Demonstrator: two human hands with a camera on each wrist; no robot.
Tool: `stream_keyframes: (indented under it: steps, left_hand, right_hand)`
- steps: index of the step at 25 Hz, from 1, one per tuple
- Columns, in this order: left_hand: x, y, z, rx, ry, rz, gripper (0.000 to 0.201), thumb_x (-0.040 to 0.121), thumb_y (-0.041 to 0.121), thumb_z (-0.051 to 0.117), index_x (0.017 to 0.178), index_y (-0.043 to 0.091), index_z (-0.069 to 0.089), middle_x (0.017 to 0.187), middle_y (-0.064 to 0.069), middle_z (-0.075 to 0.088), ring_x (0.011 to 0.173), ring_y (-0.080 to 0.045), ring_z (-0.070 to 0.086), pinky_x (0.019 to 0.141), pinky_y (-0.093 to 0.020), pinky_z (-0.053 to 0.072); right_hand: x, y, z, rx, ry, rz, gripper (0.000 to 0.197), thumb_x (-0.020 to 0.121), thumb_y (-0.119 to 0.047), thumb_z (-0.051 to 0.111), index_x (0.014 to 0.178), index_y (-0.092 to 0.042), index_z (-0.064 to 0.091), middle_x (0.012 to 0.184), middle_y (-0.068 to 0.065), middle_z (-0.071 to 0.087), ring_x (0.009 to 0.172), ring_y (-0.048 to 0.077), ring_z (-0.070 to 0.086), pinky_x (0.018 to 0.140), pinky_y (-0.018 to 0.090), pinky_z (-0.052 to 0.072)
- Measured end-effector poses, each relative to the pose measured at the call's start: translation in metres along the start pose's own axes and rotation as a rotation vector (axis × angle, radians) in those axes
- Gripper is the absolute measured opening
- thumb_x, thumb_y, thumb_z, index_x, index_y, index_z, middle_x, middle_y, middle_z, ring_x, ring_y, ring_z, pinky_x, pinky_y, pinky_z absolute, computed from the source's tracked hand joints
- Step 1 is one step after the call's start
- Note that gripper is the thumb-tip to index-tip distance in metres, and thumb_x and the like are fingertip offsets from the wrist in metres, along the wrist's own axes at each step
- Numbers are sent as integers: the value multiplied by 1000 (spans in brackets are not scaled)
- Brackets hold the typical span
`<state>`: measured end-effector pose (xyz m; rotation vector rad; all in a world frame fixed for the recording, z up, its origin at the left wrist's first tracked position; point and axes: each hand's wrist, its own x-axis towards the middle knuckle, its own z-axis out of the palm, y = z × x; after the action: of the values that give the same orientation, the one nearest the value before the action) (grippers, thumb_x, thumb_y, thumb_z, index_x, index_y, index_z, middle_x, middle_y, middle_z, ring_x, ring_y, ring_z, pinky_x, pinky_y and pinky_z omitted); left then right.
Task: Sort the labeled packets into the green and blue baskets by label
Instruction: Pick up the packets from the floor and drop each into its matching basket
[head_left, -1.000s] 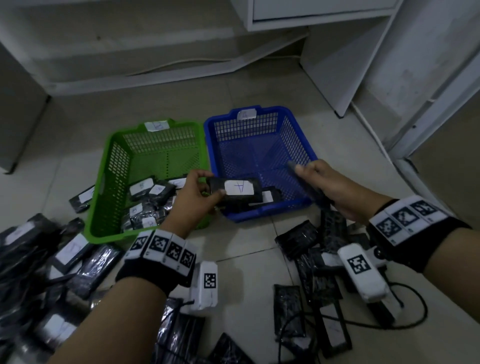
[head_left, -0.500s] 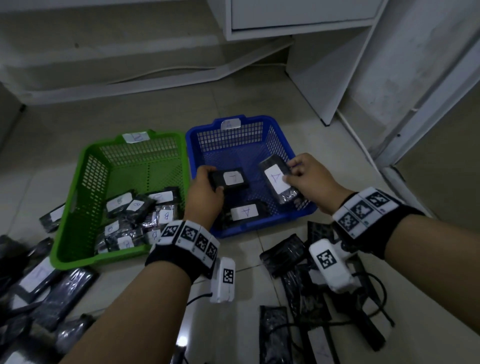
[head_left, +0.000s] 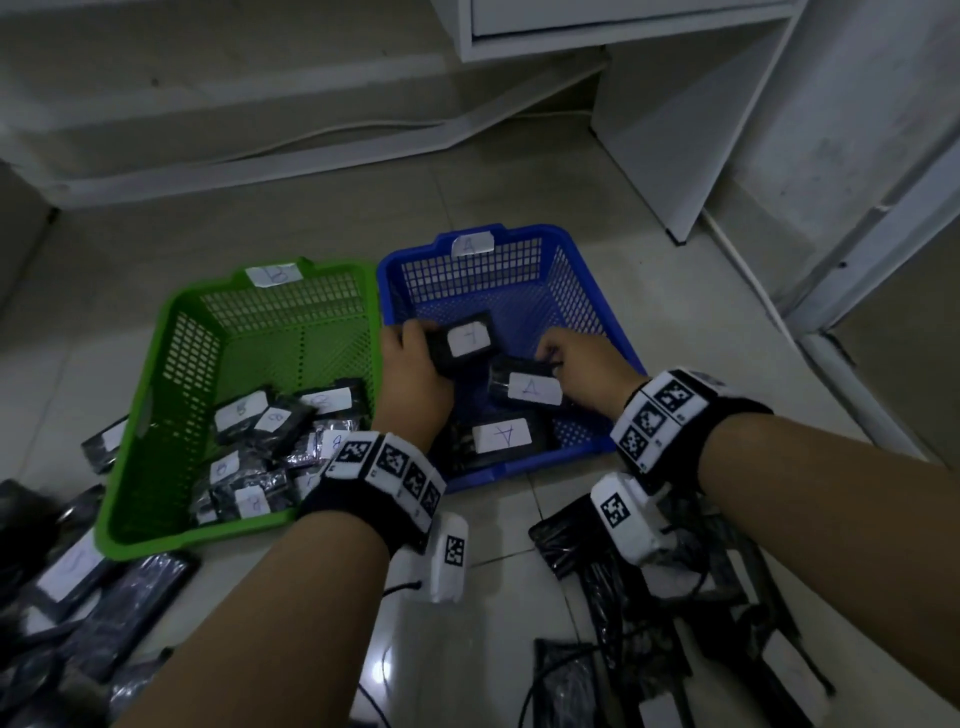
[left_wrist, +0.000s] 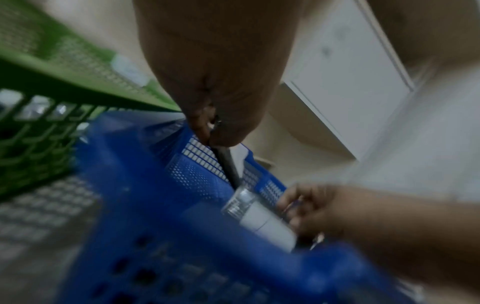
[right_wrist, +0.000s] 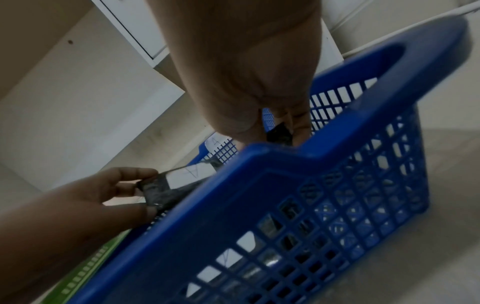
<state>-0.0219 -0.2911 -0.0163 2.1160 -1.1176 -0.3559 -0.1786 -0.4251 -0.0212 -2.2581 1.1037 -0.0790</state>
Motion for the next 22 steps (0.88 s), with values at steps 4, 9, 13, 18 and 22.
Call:
stream_keyframes:
  steps: [4, 9, 13, 18, 22]
  left_hand:
    - [0, -1, 2, -1, -22, -19, 55, 77, -5, 55, 128, 10, 45, 132, -17, 34, 113, -32, 47, 94, -29, 38]
    - [5, -7, 11, 178, -195, 9, 50, 84, -3, 52, 131, 9, 42, 137, -16, 30, 108, -36, 53, 92, -40, 44]
    - [8, -3, 17, 431, -500, -8, 50, 88, 2, 50, 137, 7, 42, 155, -17, 12, 135, -35, 34, 109, -43, 34]
    - [-43, 9, 26, 69, -107, 263, 29, 86, 1, 50, 111, 10, 63, 114, -11, 52, 103, -28, 52, 92, -41, 44]
    - [-118, 29, 43, 109, -127, 655, 17, 86, 11, 50, 101, 12, 59, 99, -7, 55, 90, -24, 49, 77, -35, 43]
  right_hand:
    - [14, -1, 15, 34, -182, -36, 55, 80, 13, 47, 120, -21, 64, 129, 8, 59, 117, 26, 56, 96, 24, 44]
    - [-11, 7, 5, 373, 4, 176, 32, 82, 10, 52, 95, -17, 63, 105, 4, 63, 99, 19, 58, 73, 21, 47]
    - [-85, 14, -13, 292, 264, -53, 23, 82, 2, 55, 83, -18, 67, 87, -3, 66, 80, 10, 61, 66, 14, 47]
    - [-157, 48, 24, 151, 203, -240, 21, 74, 2, 54, 77, -8, 72, 78, 2, 65, 75, 14, 59, 69, 10, 42]
    - [-166, 76, 33, -165, 137, -285, 30, 72, -15, 46, 89, -9, 69, 85, 12, 63, 82, 34, 57, 73, 37, 46]
